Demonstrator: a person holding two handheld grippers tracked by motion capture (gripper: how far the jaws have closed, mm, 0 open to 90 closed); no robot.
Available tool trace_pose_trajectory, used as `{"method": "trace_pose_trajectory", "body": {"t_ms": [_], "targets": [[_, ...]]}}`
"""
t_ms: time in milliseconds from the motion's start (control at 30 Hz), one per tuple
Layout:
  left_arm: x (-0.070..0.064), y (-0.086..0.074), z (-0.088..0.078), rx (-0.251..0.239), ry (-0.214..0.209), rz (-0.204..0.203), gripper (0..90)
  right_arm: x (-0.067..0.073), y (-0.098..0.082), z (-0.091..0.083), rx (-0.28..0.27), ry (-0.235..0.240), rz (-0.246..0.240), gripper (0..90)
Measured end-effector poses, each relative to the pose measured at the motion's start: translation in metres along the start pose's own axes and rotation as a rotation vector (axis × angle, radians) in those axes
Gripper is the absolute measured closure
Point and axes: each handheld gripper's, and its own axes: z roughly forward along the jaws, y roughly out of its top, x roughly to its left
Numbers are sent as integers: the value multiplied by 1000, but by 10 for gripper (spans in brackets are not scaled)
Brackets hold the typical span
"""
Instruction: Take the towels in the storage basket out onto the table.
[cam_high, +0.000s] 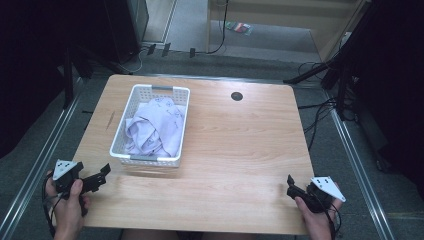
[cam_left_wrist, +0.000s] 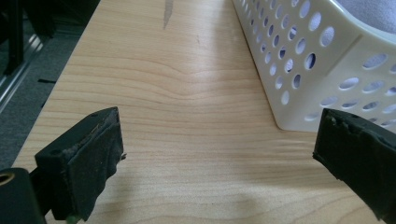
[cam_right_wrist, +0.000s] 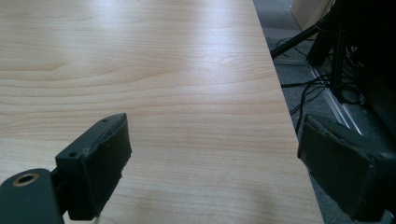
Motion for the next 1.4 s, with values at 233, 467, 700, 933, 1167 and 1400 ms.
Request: {"method": "trace_pose_trajectory", "body": {"t_ms": [233,467,700,933,1167,1400], "targets": [[-4,2,0,7,26,29,16,0,0,-1,2,7,-2,96],[-6,13,-10,-22,1,2,17,0,0,0,9,9,0,96],[-16,36,-24,-11,-20,26,17,0,0,0,10,4,-2,98],[-25,52,-23,14,-34,62,17,0,0,0,13,0,0,99],[-37,77,-19,47,-54,102,17,0,0,0,18,1,0,99],[-54,102,-13,88,-63,156,16,0,0,0,17,1,4,99]]}}
